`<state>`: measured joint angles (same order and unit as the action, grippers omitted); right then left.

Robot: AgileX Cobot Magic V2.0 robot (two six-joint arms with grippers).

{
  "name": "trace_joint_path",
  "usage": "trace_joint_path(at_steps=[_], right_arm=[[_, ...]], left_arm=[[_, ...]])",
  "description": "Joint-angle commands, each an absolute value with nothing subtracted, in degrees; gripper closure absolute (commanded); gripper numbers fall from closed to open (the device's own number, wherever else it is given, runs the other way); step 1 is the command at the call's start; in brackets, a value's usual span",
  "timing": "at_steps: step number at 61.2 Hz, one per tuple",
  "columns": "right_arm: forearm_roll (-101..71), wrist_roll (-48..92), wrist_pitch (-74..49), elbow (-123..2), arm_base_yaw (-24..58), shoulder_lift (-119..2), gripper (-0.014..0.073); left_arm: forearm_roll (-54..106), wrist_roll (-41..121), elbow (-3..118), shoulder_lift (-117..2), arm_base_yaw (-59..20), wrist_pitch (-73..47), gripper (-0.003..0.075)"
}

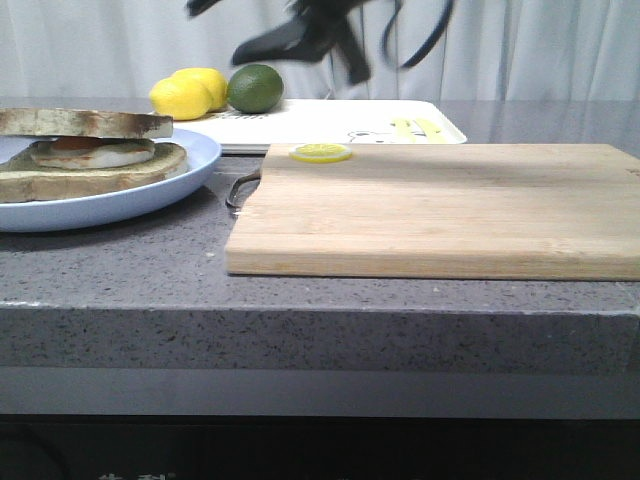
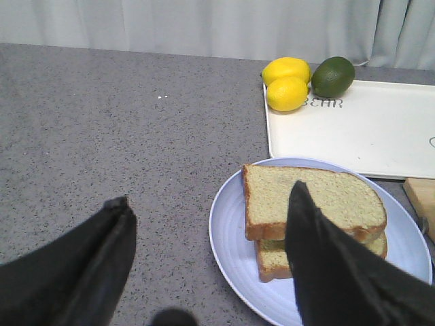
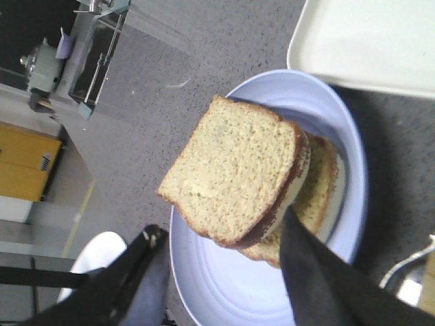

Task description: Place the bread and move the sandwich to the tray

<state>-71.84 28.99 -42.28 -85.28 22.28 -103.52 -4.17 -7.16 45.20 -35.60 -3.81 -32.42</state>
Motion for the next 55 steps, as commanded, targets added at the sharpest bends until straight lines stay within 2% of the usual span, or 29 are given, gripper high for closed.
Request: trace_joint_path(at_steps=[1,15,24,41,55], right_arm=[[-63.27,26.82,-45.32,-87.36,20.69,-94.8,0.0202],[-27.22,10.66,-50.74,-86.64,20.98,-80.32,0.0202],[-14.15,4.75,-51.33,-79.78,20.98,-69.69,0.0202],[-8.94,4.31,-48.19,-62.85,20.98,-49.45,0.0202],[-8.94,4.31,-47.42,-54.85,20.98,-37.26,0.0202]], left_arm=[[-4.34,-7.24,46.82,-35.89,-4.17,-27.87,0.0251],[-4.34,-7.24,46.82,-35.89,-4.17,-27.64,0.0251],[-4.34,-7.24,46.82,-35.89,-4.17,-27.43,0.0251],[-4.34,-7.24,46.82,-35.89,-4.17,-27.43,0.0251],[-4.34,-7.24,46.82,-36.11,-4.17,-28.22,0.0251]])
